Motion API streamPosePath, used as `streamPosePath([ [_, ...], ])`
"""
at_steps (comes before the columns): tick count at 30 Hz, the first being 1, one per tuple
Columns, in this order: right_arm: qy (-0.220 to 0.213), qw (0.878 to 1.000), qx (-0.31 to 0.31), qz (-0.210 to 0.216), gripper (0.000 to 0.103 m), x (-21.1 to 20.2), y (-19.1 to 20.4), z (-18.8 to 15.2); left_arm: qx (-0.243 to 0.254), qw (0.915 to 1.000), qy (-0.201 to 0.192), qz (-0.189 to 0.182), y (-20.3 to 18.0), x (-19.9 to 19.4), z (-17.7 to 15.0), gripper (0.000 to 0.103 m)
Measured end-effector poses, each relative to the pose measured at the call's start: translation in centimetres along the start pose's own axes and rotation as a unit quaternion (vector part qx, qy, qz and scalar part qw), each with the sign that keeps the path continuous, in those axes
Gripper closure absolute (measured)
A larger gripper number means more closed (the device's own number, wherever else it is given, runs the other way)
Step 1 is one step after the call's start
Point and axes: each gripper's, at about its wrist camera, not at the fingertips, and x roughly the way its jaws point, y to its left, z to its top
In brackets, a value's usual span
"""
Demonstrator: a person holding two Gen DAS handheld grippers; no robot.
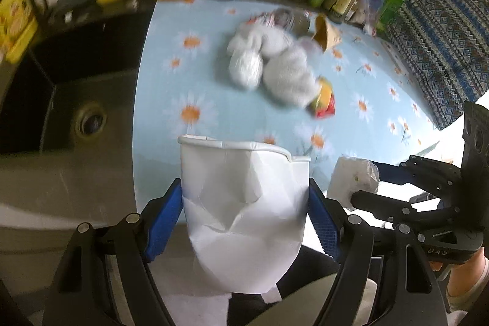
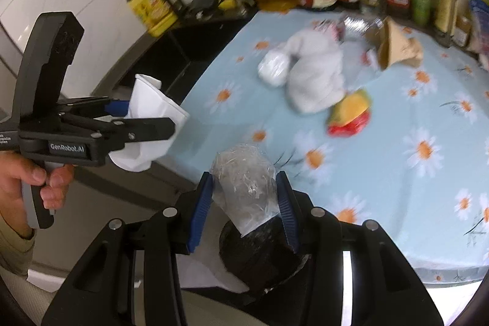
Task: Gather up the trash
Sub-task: 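Carry the white tissue with the left tool down over the black bin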
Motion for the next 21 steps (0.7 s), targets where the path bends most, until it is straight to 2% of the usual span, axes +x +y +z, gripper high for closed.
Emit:
streamPosePath([
  [12, 0.074, 0.997, -0.015, 0.009, 0.059, 3.6, 1.5, -4.4, -0.065, 0.9967, 0.038, -0.029, 1.4, 2.8, -7.6, 0.027],
  [18, 0.107, 0.994, -0.005, 0.005, 0.059, 6.0, 0.8, -6.6, -0.105, 0.99, 0.079, -0.053, 2.2, 6.1, -10.8, 0.027],
  [21, 0.121, 0.993, 0.004, 0.007, 0.059, 7.0, 0.2, -7.6, -0.119, 0.9868, 0.097, -0.053, 2.7, 7.8, -12.2, 0.027],
])
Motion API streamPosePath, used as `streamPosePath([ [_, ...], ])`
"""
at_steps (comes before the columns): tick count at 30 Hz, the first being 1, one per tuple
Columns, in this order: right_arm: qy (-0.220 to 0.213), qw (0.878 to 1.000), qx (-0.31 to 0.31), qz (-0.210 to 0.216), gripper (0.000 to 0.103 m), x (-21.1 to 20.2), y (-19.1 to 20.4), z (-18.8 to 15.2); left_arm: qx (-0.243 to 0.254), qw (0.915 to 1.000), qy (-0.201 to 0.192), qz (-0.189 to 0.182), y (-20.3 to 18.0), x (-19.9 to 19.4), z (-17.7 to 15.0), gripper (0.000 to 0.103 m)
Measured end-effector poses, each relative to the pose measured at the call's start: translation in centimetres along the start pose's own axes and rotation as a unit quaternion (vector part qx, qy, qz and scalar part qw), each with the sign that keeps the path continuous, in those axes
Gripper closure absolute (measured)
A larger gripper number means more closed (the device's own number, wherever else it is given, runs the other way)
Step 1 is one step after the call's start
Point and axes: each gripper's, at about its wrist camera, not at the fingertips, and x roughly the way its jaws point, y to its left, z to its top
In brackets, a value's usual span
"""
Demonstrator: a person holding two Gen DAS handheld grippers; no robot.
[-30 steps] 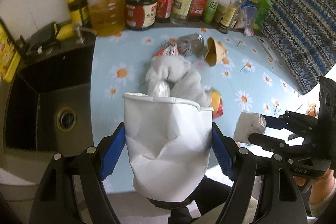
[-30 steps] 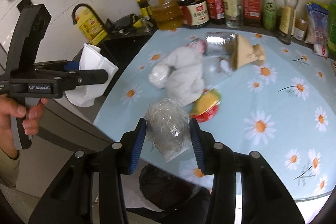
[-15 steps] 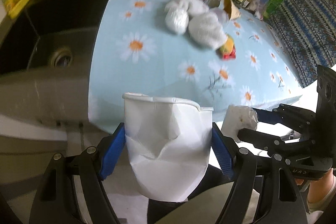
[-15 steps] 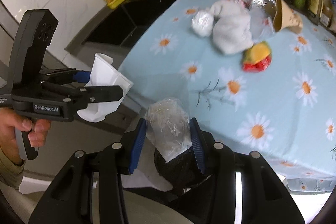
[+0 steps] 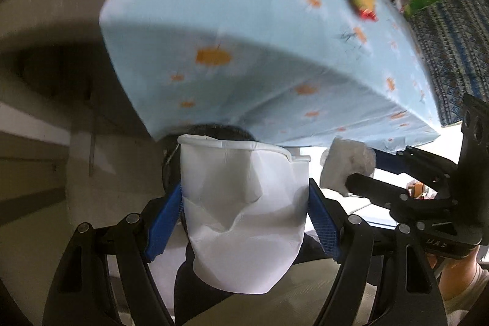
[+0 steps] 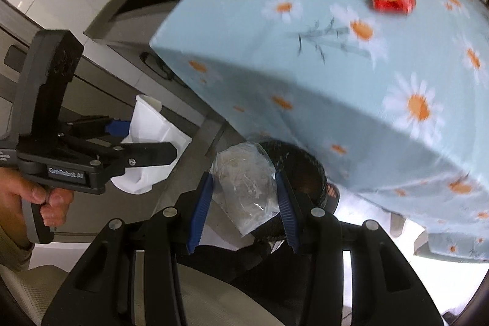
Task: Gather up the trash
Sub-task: 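Carry the white tissue with the left tool down over the black bin, then open the left tool to drop the tissue into the bin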
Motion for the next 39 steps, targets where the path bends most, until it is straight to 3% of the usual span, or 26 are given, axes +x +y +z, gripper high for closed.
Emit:
streamPosePath([
  [11, 0.027, 0.999, 0.019, 0.01, 0.058, 3.6, -1.2, -1.0, -0.032, 0.9986, 0.041, -0.006, 1.4, 4.2, -1.2, 0.026],
  [14, 0.021, 0.999, 0.038, 0.008, 0.048, 3.5, -1.5, -0.5, -0.031, 0.9983, 0.049, -0.005, 1.2, 4.6, -1.1, 0.025],
  [17, 0.01, 0.999, 0.046, 0.007, 0.043, 2.8, -2.0, -0.5, -0.042, 0.9981, 0.045, -0.004, 1.4, 4.7, -1.0, 0.015],
  [39, -0.026, 0.998, 0.053, 0.0, 0.043, -1.4, -2.7, -0.5, -0.031, 0.9993, 0.021, 0.007, 0.2, 1.8, -0.1, 0.015],
])
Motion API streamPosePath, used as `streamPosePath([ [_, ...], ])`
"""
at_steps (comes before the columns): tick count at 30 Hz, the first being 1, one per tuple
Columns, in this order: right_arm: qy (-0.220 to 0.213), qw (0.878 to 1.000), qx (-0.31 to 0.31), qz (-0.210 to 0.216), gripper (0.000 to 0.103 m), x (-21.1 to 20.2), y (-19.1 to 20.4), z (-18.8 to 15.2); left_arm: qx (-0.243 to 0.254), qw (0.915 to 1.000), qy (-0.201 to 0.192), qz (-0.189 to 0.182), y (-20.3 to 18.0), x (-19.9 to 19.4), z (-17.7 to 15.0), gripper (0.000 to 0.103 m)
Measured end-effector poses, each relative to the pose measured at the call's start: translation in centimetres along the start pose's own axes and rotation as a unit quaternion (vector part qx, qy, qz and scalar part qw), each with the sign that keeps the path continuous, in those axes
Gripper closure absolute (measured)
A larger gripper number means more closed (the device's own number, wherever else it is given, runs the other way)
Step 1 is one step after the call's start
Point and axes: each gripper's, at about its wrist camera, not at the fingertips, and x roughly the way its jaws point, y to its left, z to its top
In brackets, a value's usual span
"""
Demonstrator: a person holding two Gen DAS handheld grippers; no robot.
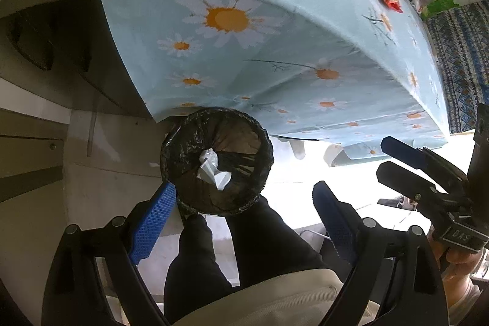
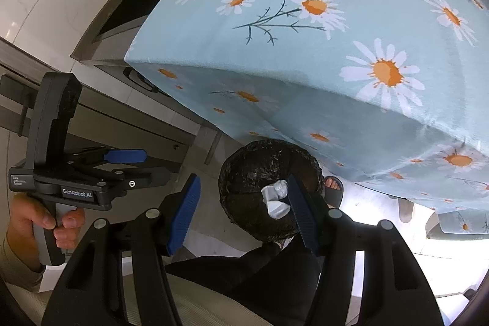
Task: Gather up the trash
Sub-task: 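Open the left tool to drop the tissue into the bin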
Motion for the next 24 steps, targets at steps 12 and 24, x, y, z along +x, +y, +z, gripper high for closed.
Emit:
streamPosePath([
  [12, -0.049, 0.999, -0.003, -0.017, 0.043, -4.6, 0.3, 0.3, 0.034, 0.999, -0.029, -0.004, -2.9, -3.4, -0.2, 0.015],
  [24, -0.108, 0.994, 0.002, -0.027, 0.043, -9.4, -0.3, 1.6, 0.082, 0.9931, -0.083, 0.001, -6.9, -7.9, 2.2, 0.015],
])
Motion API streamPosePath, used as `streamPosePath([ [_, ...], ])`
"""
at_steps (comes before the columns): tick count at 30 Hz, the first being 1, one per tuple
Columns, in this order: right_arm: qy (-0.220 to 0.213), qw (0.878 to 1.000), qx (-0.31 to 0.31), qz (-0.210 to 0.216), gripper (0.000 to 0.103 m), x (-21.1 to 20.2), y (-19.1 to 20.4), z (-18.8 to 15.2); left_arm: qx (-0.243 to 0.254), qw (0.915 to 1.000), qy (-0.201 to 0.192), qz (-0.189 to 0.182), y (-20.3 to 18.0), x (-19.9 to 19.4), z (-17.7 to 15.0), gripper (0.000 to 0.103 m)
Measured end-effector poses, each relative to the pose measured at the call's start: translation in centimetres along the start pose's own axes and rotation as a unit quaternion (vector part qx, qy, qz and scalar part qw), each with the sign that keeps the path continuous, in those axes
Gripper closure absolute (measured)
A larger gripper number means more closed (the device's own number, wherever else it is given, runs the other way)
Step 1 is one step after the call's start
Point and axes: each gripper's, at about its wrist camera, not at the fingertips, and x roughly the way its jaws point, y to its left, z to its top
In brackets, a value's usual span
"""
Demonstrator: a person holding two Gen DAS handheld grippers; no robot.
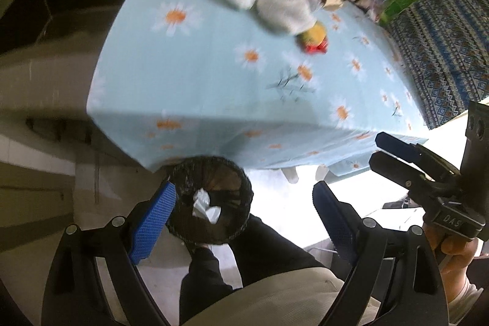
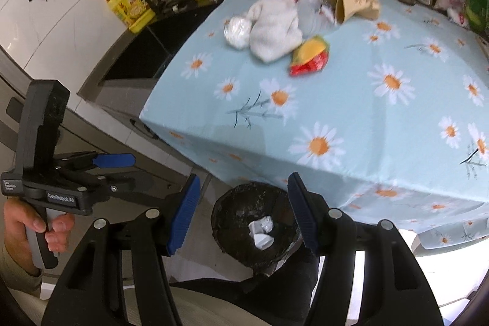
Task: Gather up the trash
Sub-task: 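Open the left tool to drop the tissue into the bin, then reach the right tool to the yellow-red snack wrapper and grasp it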
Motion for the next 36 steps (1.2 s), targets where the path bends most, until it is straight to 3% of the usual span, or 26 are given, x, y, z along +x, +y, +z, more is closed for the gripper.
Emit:
streamPosePath([
  [15, -0.021, 1.0, 0.002, 0.001, 0.043, 0.0, -3.3, 4.6, 0.04, 0.9986, -0.026, 0.024, -3.3, -1.1, 5.8, 0.015],
  [27, 0.006, 1.0, -0.021, -0.001, 0.043, 5.5, -7.2, 10.8, 0.001, 0.9989, -0.021, 0.041, -2.6, 0.9, 11.8, 0.015],
  [36, 0.035, 0.996, -0.08, -0.025, 0.043, 9.7, -7.5, 13.1, -0.024, 0.9984, -0.002, 0.051, -1.4, 2.7, 12.9, 0.015],
])
